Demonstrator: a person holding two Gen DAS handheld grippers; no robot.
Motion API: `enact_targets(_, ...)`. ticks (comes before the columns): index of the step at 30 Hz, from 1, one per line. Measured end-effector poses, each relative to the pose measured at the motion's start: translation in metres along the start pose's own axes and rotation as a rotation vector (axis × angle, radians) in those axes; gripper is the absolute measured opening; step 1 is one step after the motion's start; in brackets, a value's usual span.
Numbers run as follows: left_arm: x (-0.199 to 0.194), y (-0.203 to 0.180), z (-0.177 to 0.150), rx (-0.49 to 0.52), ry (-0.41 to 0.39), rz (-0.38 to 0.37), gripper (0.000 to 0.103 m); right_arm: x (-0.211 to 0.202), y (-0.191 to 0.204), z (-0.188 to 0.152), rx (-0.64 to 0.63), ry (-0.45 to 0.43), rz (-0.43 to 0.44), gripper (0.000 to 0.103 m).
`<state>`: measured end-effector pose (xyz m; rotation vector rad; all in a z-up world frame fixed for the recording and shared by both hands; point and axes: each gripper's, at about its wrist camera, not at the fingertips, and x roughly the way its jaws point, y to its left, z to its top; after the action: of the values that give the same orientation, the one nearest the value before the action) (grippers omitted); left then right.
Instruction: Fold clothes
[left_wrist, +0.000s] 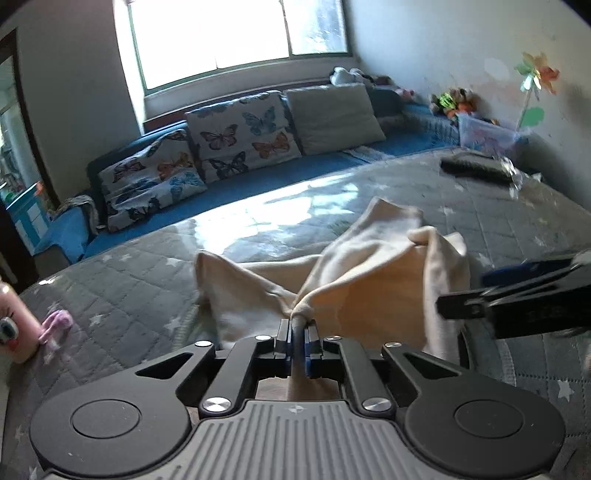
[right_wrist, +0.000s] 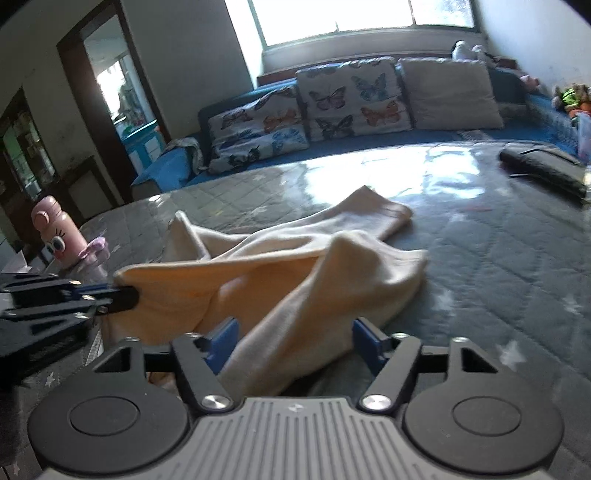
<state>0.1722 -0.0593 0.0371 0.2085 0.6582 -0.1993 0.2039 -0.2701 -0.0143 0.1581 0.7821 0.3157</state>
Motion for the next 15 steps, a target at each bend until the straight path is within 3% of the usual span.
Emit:
enact_targets(5,-0.021,0.026,-0.003,-0.067,-0.019,0.042,0.007,0.022,0.008,-0.001,0.011,0.027,0.023,0.039)
enact_targets(7,-0.029,0.037,-0.006,-0.093,-0.026,0.060,0.007,0.026,0.008,-0.004,0.024,0.032,0.028,0.015)
enact_targets(8,-0.034,0.042,-0.008,-0.107,-0.029,0.071,0.006,0.026,0.008,-0.006,0.028,0.032,0.023,0.010)
enact_targets(15,-0.072,0.078,-0.031,-0.211,-0.039,0.127,0.006,-0.018,0.009,-0.013,0.002,-0.039,0.041,0.007)
